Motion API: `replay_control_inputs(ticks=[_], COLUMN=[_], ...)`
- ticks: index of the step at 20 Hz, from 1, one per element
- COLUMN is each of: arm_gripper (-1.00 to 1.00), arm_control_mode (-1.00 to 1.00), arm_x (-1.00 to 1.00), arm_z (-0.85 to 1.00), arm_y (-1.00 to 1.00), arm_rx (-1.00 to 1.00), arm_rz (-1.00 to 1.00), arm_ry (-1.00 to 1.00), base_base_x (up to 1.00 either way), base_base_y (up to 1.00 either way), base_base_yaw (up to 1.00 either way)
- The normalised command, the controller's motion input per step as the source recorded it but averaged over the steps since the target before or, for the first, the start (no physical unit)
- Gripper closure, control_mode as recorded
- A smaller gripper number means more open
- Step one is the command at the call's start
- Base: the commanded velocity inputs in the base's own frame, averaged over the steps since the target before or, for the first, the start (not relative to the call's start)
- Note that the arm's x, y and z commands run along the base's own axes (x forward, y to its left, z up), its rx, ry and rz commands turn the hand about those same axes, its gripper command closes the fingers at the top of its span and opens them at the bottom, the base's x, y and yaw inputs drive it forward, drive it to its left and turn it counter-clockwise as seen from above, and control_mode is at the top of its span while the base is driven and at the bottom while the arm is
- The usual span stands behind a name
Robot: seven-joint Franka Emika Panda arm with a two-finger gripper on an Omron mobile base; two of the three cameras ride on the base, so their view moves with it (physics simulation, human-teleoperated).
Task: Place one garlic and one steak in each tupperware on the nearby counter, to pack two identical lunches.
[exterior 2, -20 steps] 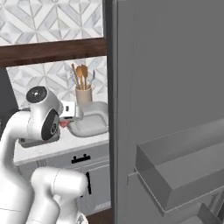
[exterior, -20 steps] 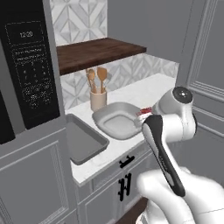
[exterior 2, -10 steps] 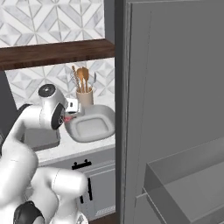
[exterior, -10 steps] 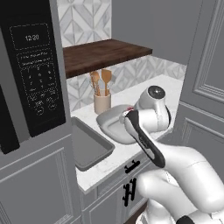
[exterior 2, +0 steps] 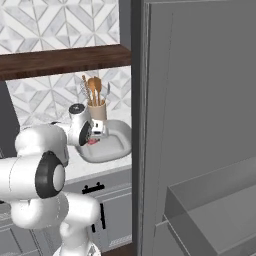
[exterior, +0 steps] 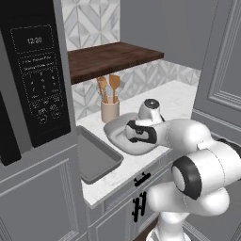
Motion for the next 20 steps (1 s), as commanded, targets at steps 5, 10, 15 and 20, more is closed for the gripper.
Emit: replay_control_inputs(ticks=[5,10,15,20], arm_gripper=[-1.00,-1.00,-1.00,-1.00], arm_control_mode=[-1.00,-1.00,-1.00,-1.00], arm_x=[0.62,-0.10,-0.87,-1.00], arm_z=[-0.01,0.04,0.29,0.39], arm_y=[-0.06,0.00,-0.06,-0.15], arm_rx=[0.00,0.00,0.00,0.00], arm_rz=[0.03,0.00,0.00,0.00], arm_ry=[0.09,0.14,0.03,-0.02], base_base_x=[0.00,0.00,0.00,0.00], base_base_y=[0.00,0.00,0.00,0.00], base_base_yaw=[0.00,0.00,0.00,0.00])
